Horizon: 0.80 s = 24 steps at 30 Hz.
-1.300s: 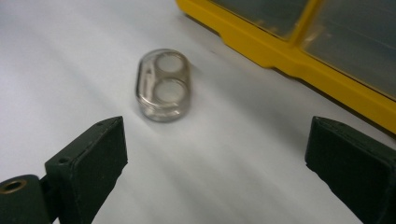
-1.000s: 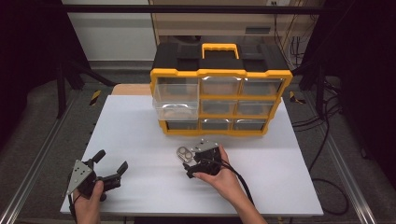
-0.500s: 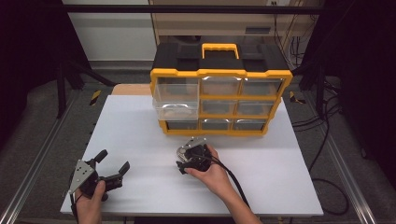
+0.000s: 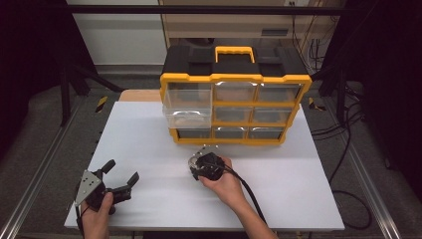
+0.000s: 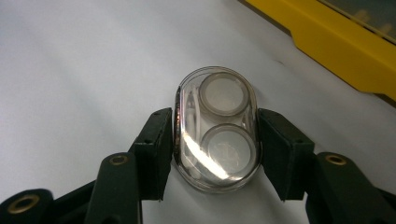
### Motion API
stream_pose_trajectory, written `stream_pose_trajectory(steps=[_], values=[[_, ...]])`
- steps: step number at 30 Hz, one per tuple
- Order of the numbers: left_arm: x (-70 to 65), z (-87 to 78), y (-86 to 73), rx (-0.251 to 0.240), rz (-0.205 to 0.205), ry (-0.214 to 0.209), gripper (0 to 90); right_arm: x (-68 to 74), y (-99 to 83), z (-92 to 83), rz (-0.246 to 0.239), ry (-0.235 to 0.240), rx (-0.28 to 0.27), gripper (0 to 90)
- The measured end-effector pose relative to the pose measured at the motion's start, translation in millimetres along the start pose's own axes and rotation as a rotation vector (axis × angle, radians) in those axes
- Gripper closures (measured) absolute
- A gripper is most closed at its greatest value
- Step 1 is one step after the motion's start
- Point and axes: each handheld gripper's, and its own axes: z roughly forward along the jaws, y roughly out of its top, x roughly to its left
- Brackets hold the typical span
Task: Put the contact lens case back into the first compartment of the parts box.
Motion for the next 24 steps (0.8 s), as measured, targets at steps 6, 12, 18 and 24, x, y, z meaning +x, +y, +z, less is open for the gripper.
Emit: stream_pose_trajectory(steps=[6,12,18,24], values=[[-0.8,1.1,-0.4,0.007,0.001,0.000,1.9,0.6,0.5,-0.1,-0.004,-0.003,0.004,49.2],[-0.3,1.3,-0.7,0.011,-0.001,0.003,2.0,-0.2,0.9,-3.9,0.014,0.006,-0.004,49.2],[1.0,2.2,-1.3,0.014,-0.007,0.009,2.3,-2.1,2.7,-23.1,0.012,0.010,-0.040,49.2],[1.1,1.8,-1.5,0.017,-0.006,0.011,2.3,-10.8,-5.5,-45.6,0.025,-0.006,-0.072,49.2]])
